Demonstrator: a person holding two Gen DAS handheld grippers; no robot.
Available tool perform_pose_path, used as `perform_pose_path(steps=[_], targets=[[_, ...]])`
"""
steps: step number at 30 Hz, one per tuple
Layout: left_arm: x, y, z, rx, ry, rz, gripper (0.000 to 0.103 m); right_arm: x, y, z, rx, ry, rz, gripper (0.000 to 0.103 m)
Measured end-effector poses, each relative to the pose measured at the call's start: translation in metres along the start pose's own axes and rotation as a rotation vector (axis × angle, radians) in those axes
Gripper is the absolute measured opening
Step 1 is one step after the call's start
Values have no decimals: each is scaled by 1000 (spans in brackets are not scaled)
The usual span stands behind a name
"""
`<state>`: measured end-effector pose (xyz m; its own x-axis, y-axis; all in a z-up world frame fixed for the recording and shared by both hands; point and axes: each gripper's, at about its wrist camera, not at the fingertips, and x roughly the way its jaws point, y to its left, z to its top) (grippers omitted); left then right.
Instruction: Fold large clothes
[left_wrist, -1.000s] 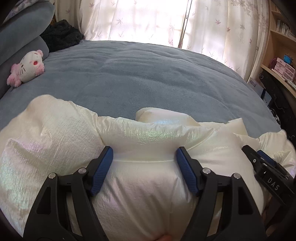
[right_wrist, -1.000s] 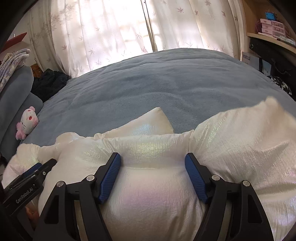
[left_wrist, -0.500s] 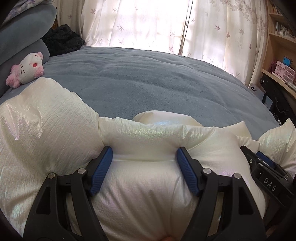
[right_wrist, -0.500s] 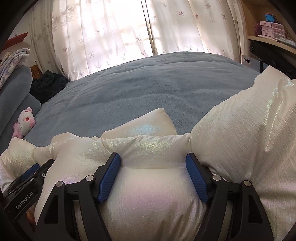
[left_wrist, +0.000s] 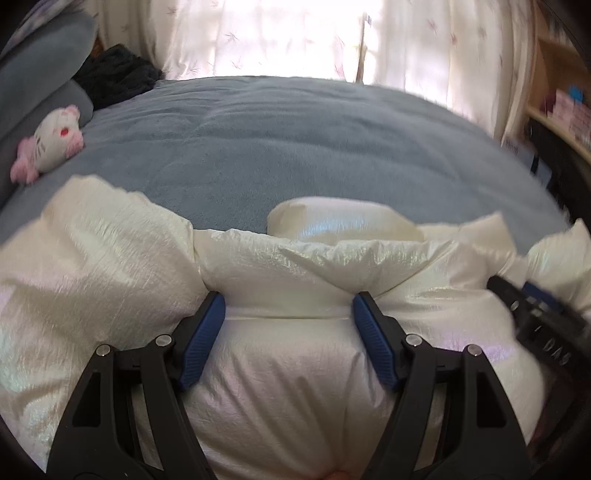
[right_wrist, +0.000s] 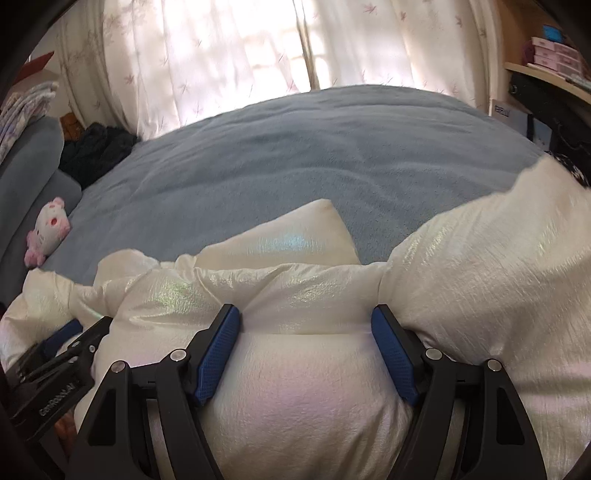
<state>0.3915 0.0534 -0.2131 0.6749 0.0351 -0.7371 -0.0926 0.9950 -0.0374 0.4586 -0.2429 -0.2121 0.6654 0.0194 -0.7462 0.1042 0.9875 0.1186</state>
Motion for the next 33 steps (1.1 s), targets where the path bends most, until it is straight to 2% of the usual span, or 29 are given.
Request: perform_pose_path(steps=[3,7,12,15,17,20,21,22,24,25,26,28,33], targets=[[-2,4,2,48,35,6,70,-10,-6,2,-78,36,6,74],[-16,11,2,77,53,31,70,-34,-22,0,-112,31,-31,74],[-56,30,2,111,10,82,70,-76,-48,-8,-116,-3,-90,74],[-100,47,3,123,-65,121,70,-106,-68,-14,-50,-28,-88,71],[-128,58,0,122,-99,119,70,-126,-77,-21,-2,-50,-73,67],[-173,71,-14,100,-105,83,70,-156,-76,-44,37,-84,-75,64],[-185,73,-20,88,-100,65,70,-167,-72,-55,46,-91,-67,60],[-203,78,-31,67,-96,29,70,-176,-68,-66,53,-94,-57,55],[-229,84,-54,26,-82,-43,71,-189,-57,-87,71,-97,-33,52],[-239,88,-66,0,-75,-79,75,-194,-50,-97,77,-101,-13,49],[-247,91,-78,-25,-65,-108,79,-200,-44,-107,79,-103,5,48],[-259,96,-106,-79,-43,-164,79,-208,-26,-124,68,-105,29,47],[-264,91,-158,-135,42,-258,79,-232,7,-157,46,-128,76,47]])
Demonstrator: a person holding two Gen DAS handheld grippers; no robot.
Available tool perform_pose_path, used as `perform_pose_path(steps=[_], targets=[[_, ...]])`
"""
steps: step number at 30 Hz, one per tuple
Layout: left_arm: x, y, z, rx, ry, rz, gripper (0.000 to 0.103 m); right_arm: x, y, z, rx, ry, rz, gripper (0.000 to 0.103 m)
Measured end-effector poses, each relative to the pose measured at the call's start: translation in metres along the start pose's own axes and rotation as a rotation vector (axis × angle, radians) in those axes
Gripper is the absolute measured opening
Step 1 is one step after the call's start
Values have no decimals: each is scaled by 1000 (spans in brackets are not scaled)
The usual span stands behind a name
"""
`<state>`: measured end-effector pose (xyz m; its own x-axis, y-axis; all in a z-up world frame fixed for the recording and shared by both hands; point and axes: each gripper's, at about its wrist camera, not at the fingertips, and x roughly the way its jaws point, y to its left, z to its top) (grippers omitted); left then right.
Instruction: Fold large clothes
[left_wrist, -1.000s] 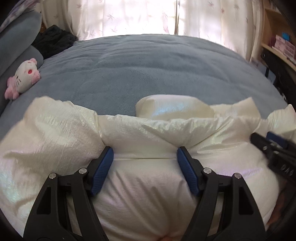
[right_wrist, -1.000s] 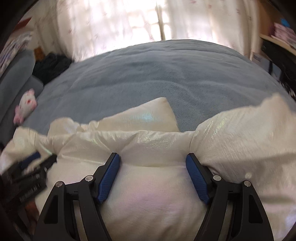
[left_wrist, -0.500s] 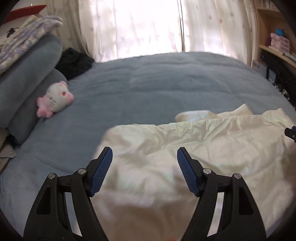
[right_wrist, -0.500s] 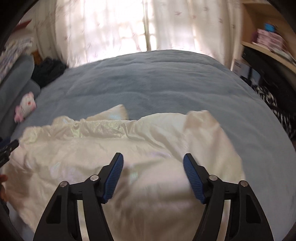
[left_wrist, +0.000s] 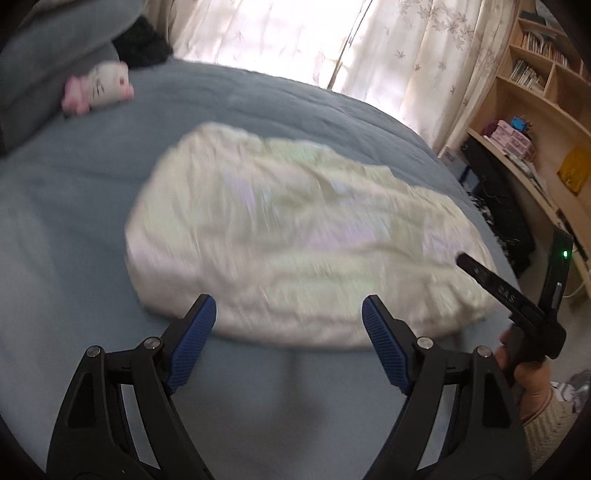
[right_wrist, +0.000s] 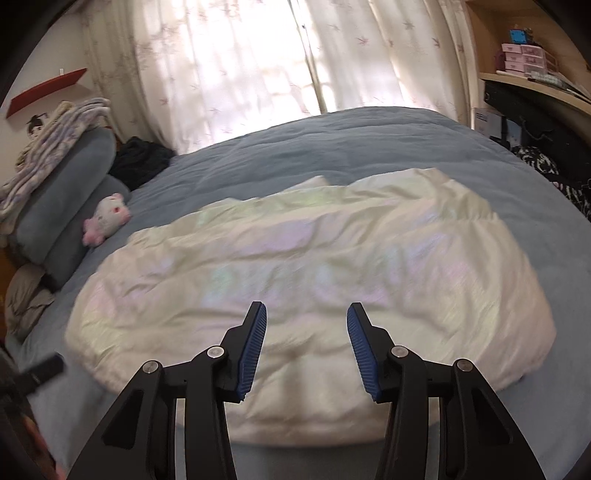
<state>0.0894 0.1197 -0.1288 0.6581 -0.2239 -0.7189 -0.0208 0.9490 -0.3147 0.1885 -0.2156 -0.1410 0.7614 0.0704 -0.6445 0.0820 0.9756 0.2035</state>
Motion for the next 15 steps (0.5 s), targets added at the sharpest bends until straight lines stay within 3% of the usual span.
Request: perform_pose_path(steps=[5,15], targets=[[10,12,-33,-97,4,-29,79,-12,19,-15,-6,7,36,47],[47,56,-41,-279,28,-47,79,2,36,-25,-50,39,93,47]])
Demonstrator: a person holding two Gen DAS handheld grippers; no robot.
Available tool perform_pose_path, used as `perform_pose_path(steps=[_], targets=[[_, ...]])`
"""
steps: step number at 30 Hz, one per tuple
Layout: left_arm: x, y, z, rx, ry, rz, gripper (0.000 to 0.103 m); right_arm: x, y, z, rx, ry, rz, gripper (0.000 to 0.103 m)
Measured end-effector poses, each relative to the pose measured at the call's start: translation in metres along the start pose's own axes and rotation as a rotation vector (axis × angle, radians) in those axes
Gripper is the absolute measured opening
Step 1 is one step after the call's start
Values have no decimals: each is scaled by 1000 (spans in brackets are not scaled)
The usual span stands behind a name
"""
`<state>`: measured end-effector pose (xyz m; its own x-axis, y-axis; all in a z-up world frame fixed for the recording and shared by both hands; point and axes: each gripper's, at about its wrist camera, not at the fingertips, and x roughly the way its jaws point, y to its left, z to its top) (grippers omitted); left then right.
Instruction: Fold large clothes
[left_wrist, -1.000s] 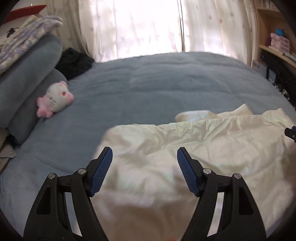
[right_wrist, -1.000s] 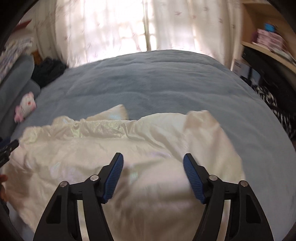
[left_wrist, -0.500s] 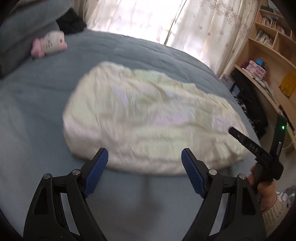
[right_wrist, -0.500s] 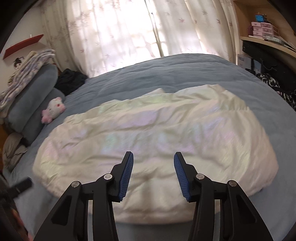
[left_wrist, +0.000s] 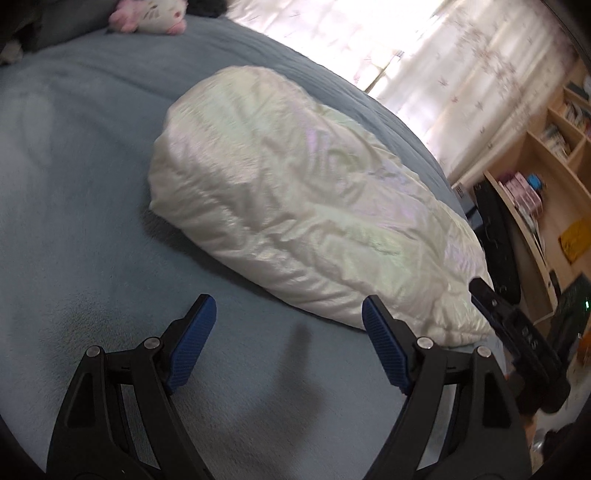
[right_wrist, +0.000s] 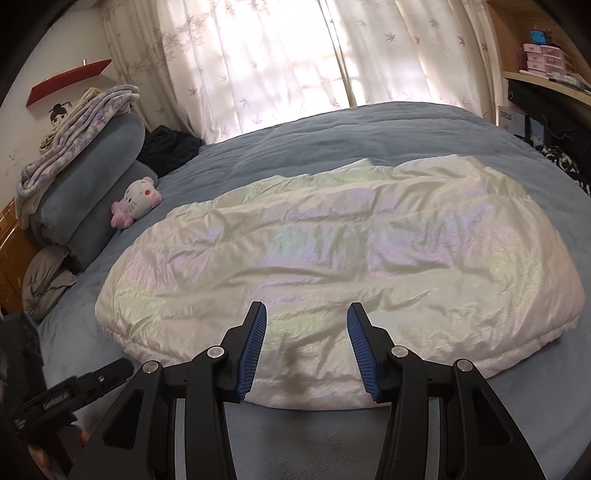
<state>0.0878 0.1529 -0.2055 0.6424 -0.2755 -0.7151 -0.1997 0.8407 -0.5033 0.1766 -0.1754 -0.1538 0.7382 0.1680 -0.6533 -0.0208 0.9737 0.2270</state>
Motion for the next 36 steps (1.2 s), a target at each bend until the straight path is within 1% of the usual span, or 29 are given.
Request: perform_pose_path(steps=[4,9,13,18,21,22,23,24,25,26,28,30,32,34,35,36], targets=[[20,21,6,-103,14,-22,79,9,0,-1,-18,16,9,47],[33,36,16,-165,-50,-44,79,27,0,-1,-12,57,24,47],[46,47,25,-213,-76,-70,79,35,1,-3,-10,63,30,47],[63,46,43,-218,-110,-75,79,50,6,5,-12,75,29,47],[75,43,56,-230,-136,-75,79,57,12,19,-18,46,22,47],[78,43,59,-233,-153,-78,77,60,14,26,-22,34,14,47],[79,43,60,-237,-181,-80,70,66,16,35,-30,23,-5,46],[79,42,60,-234,-207,-87,66,72,18,42,-34,16,-17,41],[77,40,59,-221,-228,-97,58,78,20,50,-37,7,-27,34],[75,39,56,-208,-241,-105,51,88,22,61,-42,-5,-47,31],[73,35,55,-185,-265,-113,46,104,26,77,-46,-26,-63,23],[73,32,56,-170,-280,-126,43,123,29,92,-41,-47,-72,18],[73,34,57,-166,-277,-132,42,142,31,100,-32,-56,-84,16],[76,38,59,-174,-271,-143,42,171,30,101,-23,-15,-94,16],[77,39,59,-178,-266,-148,42,188,27,98,-12,26,-94,16],[76,42,59,-182,-262,-158,42,200,24,94,-3,47,-84,17]])
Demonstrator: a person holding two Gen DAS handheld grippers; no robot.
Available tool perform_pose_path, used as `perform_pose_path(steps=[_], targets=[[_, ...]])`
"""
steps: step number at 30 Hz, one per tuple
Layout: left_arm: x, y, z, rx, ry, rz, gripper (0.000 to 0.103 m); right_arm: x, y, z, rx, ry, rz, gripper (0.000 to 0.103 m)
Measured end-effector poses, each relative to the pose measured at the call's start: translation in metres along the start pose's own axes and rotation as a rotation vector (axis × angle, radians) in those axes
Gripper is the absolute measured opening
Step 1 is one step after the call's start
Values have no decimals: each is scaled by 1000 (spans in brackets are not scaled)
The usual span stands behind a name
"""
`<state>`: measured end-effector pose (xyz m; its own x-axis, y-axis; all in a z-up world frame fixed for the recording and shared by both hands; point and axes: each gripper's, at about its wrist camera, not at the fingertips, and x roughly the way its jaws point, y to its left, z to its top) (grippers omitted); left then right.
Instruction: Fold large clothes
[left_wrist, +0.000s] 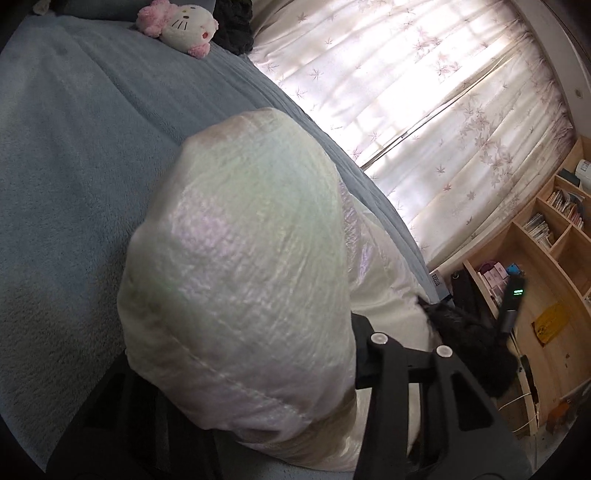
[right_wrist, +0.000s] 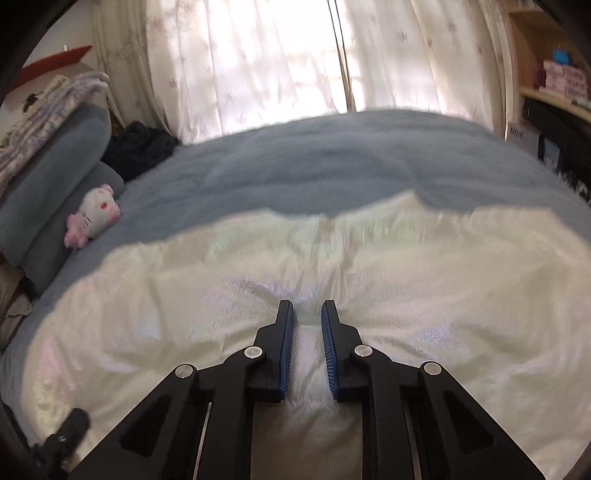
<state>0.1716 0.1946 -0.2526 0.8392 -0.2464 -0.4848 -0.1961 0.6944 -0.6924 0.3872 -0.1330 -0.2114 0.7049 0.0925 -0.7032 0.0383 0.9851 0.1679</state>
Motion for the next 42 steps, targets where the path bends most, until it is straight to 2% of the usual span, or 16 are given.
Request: perform_pose_path(steps=[3,5,8,15,18,23,26,31,34,42], targets=[[3,2,0,-1,13,-29,45,18,-3,-6,16,-5,6,17],[5,5,0,-5,23,-28,55,25,-4,-9,15,-8,11,17],[8,13,0,-36,41,-38,61,33,-6,-10,29,-15,28,17],[18,10,4,-38,45,-16,64,48,-14,-12,62,-28,64,17],[17,3,8,-20,16,15,64,51,-15,-14,67,-31,70,17],[11,-32,4,153,-68,55,40,48,-24,-25,88,-31,85,17],[2,-66,-3,297,-120,62,32,46,-30,-25,93,-31,89,17],[-16,-136,-29,600,-207,12,27,40,-40,-28,110,-38,108,17],[-17,-168,-54,733,-227,3,27,39,-46,-30,123,-39,128,17],[-19,-193,-93,863,-221,31,27,39,-60,-32,152,-43,162,17]])
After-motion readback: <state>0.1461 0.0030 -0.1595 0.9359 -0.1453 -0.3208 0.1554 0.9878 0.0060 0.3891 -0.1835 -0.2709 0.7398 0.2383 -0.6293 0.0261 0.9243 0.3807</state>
